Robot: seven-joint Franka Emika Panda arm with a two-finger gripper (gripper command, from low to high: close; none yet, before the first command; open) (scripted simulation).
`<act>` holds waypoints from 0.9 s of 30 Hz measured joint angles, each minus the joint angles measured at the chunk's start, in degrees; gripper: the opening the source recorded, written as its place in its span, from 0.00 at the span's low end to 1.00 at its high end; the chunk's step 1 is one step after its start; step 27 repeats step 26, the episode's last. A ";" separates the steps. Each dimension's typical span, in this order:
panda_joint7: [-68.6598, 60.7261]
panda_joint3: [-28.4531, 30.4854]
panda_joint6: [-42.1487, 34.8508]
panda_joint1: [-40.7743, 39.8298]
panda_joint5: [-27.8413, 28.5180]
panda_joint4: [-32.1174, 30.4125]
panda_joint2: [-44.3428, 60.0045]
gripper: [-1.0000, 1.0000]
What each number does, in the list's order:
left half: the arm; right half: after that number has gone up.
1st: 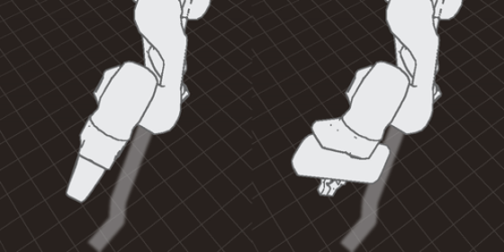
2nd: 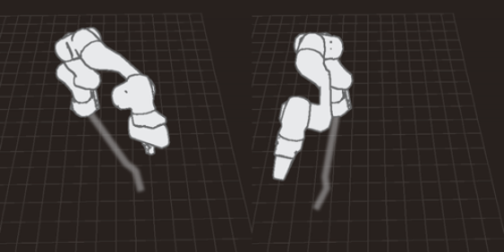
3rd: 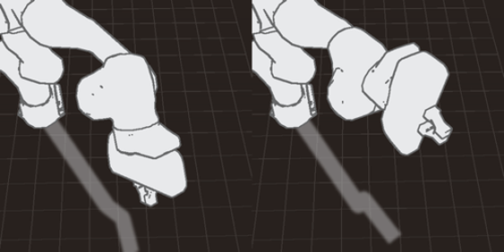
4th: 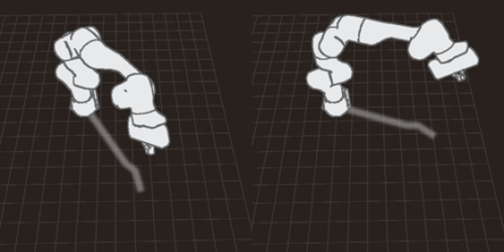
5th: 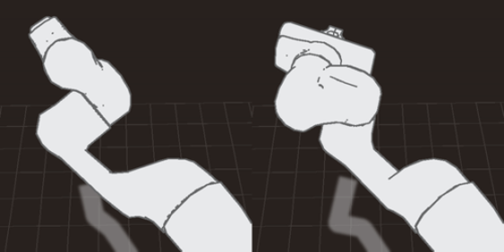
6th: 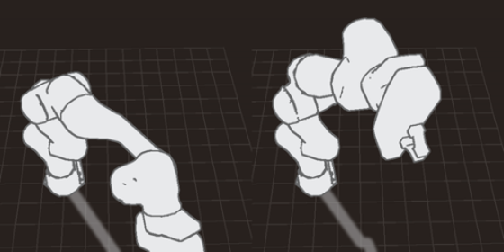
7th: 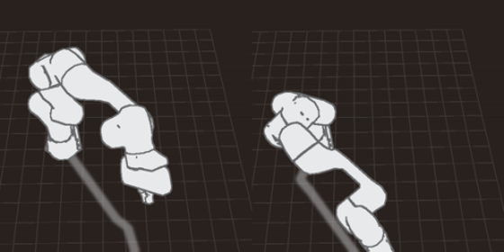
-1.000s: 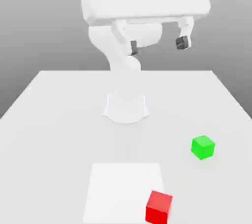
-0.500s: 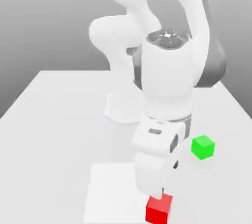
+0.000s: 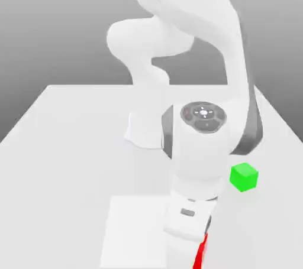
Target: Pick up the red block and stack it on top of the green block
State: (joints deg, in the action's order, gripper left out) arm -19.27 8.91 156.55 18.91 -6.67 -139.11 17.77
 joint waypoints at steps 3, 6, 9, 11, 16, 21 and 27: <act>-0.39 -0.70 -3.38 1.68 1.14 -2.64 -5.63 0.00; -4.07 -4.77 -3.95 4.83 0.78 -7.96 -10.91 0.00; -7.91 -8.40 -4.06 11.08 0.53 -13.63 -16.55 0.00; -10.14 -9.99 -4.00 15.01 0.84 -17.48 -20.53 0.00; -13.96 -14.74 -2.66 20.66 3.15 -26.27 -29.03 0.00; -13.02 -15.52 6.33 20.71 5.38 -26.90 -20.80 0.00; -11.79 -15.11 10.16 20.37 7.19 -26.76 -16.80 1.00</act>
